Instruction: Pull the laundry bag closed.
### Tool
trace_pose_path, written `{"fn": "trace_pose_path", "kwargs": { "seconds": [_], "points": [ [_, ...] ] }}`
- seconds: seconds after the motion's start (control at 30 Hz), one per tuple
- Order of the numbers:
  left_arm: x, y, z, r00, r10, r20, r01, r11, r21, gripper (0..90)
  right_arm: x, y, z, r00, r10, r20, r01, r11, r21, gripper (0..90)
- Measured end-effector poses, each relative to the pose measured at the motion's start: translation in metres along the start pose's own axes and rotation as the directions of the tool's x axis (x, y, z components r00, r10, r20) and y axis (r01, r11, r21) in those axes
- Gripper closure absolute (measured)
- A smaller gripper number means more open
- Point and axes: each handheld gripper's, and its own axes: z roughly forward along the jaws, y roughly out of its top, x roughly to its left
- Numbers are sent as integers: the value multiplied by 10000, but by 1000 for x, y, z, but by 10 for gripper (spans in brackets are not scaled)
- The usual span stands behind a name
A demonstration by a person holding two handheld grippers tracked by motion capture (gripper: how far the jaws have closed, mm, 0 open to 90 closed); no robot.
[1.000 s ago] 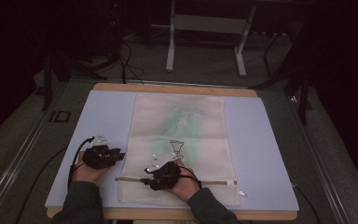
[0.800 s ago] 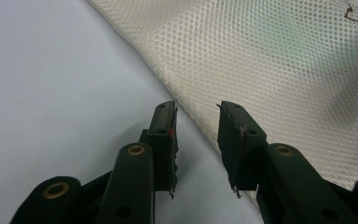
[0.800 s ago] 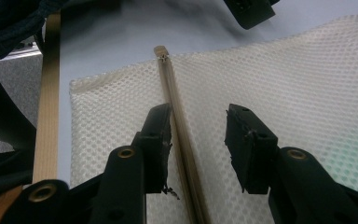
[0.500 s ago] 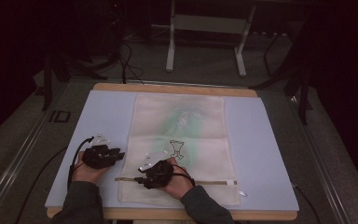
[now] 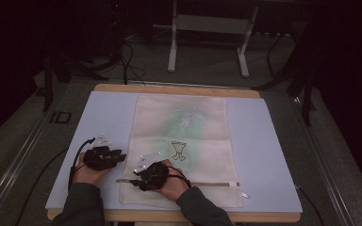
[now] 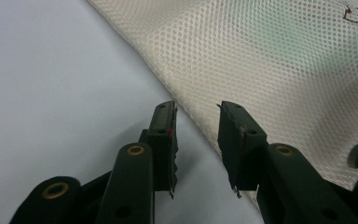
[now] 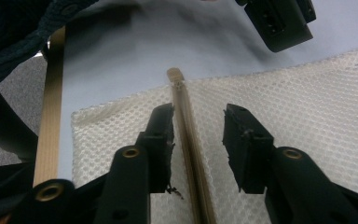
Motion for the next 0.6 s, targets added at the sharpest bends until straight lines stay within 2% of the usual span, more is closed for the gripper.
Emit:
{"fn": "trace_pose_path", "kwargs": {
  "seconds": [0.27,0.6],
  "points": [
    [0,0,0,10000,-10,0,10,10000,8,664,4,4,6,9998,-165,63,165,9998,-86,713],
    [0,0,0,10000,-5,1,5,10000,-22,664,9,13,19,9992,-378,-85,377,9992,-126,758]
  ]
}}
